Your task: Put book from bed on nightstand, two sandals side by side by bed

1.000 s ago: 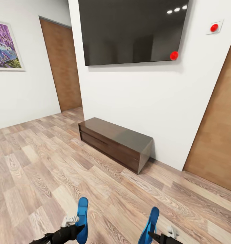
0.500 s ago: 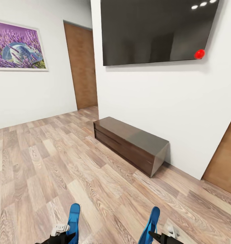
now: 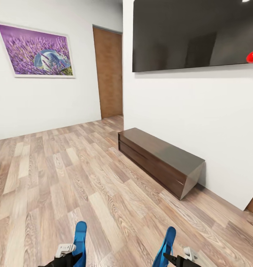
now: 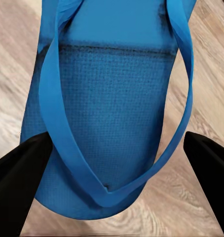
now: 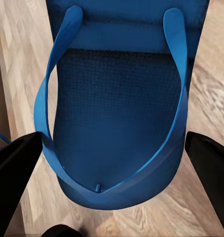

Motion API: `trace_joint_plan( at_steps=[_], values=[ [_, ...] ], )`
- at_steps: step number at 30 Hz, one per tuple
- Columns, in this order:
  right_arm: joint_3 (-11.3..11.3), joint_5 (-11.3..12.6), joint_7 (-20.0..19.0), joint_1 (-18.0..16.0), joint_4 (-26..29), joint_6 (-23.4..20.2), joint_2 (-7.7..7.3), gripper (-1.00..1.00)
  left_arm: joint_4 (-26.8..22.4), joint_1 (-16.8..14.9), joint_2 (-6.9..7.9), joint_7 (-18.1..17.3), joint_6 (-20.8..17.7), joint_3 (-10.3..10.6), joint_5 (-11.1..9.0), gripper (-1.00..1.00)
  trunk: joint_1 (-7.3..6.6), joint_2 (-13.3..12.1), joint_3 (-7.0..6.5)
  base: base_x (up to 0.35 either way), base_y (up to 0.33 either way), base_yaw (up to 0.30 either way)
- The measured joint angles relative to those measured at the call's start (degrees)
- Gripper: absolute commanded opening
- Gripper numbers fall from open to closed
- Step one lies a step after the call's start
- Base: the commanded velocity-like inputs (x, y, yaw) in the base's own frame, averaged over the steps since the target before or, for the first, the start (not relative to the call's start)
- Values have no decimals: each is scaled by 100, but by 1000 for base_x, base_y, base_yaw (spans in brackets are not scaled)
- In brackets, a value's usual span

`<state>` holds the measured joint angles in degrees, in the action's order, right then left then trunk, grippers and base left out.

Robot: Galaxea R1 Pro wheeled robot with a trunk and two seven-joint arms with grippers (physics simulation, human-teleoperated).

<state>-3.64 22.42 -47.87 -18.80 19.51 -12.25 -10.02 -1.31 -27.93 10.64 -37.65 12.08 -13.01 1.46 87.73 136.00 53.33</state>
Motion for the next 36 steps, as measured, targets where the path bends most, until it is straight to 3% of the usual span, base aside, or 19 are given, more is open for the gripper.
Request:
trace_joint_plan(
  at_steps=[36],
  values=[
    [-1,0,0,0,4,0,0,-100,1,4,-18,0,0,13,0,-100,0,0,0,0,0,292]
  ],
)
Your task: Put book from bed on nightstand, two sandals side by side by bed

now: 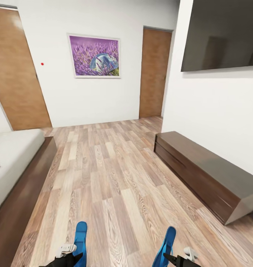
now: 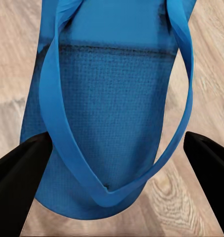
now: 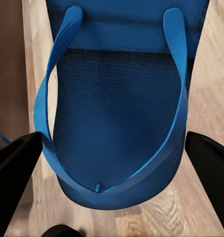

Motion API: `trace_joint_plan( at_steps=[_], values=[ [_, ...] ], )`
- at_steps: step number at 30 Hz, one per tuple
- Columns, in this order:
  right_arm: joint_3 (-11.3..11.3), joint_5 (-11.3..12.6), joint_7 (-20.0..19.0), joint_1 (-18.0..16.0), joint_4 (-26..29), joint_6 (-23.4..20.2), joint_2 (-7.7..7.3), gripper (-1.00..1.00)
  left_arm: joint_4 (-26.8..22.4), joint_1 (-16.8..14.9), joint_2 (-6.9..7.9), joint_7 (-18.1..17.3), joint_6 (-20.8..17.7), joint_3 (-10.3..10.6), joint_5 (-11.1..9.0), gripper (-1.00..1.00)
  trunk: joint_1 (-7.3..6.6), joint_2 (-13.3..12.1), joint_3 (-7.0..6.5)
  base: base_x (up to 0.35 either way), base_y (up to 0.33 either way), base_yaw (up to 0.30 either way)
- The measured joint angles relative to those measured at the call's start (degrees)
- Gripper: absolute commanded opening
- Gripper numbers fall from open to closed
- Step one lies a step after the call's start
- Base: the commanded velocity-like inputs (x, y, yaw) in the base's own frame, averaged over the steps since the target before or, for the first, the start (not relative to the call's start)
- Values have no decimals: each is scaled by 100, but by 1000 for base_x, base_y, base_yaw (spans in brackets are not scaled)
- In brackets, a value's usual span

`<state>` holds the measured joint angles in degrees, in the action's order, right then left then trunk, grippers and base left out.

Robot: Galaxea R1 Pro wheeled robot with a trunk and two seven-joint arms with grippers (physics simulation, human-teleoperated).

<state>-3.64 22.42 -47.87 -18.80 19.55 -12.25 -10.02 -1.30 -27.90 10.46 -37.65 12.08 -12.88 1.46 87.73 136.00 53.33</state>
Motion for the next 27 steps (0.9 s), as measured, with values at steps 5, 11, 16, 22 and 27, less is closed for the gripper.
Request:
trace_joint_plan(
  at_steps=[5,11,16,22,27],
  values=[
    [0,0,0,0,-1,0,0,-100,0,0,0,0,0,1,0,-100,0,0,0,0,0,292],
    [0,0,0,0,-1,0,0,-100,1,0,0,0,0,1,0,-100,0,0,0,0,0,292],
    [0,-1,0,0,1,0,0,-100,2,0,0,0,0,1,0,-100,0,0,0,0,0,292],
    [0,0,-4,0,2,0,0,-100,0,0,0,-14,-16,0,7,-100,0,0,0,0,0,292],
    [0,0,-6,1,3,0,0,-100,-1,-2,-8,-11,-19,-8,5,-100,0,0,0,0,0,231]
  ],
)
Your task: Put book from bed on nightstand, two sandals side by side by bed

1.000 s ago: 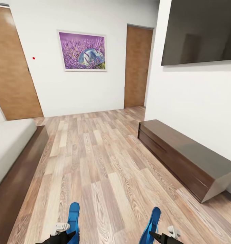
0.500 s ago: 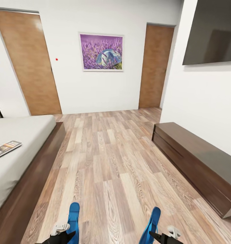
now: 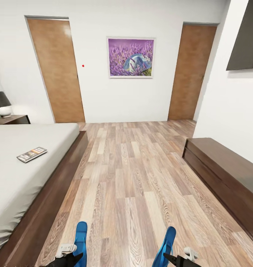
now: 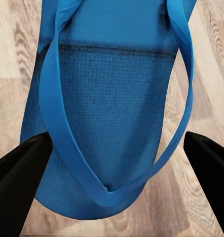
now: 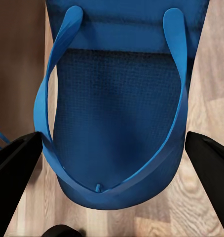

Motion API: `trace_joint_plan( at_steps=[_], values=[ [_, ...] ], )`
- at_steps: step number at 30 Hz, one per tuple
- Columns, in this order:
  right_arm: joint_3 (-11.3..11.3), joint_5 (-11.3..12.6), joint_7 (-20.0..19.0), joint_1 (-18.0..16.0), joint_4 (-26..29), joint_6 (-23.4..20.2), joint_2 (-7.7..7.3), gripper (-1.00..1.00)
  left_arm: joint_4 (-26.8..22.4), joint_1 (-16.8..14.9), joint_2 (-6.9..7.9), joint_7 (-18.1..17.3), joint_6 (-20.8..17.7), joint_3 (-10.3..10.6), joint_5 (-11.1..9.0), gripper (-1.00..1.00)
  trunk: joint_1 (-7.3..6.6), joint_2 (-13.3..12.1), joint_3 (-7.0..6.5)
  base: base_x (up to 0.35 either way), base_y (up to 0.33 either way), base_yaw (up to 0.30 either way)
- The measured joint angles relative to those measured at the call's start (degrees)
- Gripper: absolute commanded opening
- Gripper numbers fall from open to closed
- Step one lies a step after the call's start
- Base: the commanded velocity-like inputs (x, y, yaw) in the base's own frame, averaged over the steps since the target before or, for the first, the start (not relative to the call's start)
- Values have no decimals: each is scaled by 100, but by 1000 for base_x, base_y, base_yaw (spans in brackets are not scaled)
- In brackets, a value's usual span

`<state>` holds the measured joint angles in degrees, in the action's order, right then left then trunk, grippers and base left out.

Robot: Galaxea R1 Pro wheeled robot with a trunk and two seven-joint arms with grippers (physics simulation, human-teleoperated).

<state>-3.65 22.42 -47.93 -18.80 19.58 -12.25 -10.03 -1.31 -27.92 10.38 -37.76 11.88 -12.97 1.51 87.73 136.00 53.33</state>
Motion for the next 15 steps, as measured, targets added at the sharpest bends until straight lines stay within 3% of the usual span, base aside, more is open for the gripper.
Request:
trace_joint_plan(
  at_steps=[10,15],
  values=[
    [8,1,-3,1,-1,0,0,-100,1,0,-1,20,-4,-8,-7,-100,0,0,0,0,0,25],
    [6,4,-2,1,0,-1,0,-100,1,0,-2,20,-6,-14,-10,-100,-109,-199,-89,0,0,0]
  ],
)
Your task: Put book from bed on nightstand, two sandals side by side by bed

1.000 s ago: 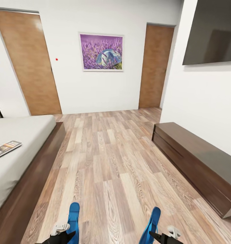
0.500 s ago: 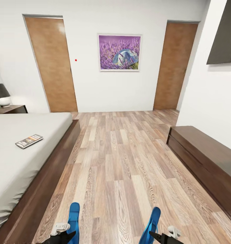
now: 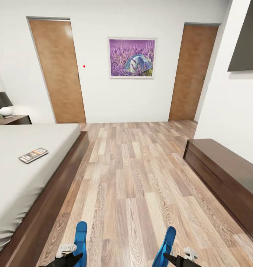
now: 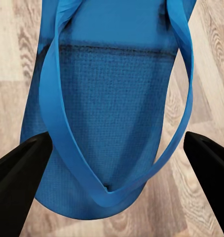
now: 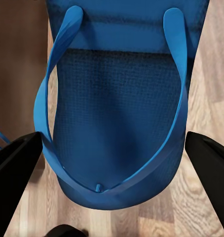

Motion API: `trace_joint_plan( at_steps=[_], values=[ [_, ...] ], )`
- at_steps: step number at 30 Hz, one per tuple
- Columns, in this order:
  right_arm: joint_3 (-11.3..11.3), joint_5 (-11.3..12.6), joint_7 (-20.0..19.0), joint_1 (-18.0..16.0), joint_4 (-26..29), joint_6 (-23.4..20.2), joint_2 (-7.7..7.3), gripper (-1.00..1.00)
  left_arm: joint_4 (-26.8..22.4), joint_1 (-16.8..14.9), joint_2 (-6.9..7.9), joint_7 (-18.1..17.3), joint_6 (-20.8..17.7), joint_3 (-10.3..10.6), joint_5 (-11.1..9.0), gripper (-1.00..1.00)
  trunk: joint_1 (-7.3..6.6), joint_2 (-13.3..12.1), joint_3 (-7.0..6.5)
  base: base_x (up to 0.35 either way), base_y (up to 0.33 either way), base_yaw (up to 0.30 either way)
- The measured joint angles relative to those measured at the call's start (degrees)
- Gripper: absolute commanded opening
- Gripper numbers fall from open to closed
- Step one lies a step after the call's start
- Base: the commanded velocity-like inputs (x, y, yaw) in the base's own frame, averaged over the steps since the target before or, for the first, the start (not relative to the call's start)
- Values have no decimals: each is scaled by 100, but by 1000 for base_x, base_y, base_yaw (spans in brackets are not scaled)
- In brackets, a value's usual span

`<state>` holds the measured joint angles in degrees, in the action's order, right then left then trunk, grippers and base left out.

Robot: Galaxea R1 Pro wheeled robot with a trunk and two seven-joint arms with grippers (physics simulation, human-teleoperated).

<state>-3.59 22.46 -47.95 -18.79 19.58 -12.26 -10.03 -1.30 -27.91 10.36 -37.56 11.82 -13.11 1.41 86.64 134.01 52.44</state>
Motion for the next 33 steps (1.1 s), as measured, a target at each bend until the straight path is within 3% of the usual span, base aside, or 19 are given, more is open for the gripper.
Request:
trace_joint_plan(
  at_steps=[17,26,33],
  values=[
    [-1,0,-8,0,2,0,0,-100,0,0,-78,3,0,0,0,-100,-373,-682,-305,0,0,1],
    [0,0,-18,0,3,0,0,-100,0,0,-79,2,0,2,0,-100,-571,-1043,-467,0,0,111],
    [-1,0,-19,0,3,0,0,-100,0,-1,-79,6,-2,2,0,-100,-593,-1083,-485,0,0,6]
  ],
)
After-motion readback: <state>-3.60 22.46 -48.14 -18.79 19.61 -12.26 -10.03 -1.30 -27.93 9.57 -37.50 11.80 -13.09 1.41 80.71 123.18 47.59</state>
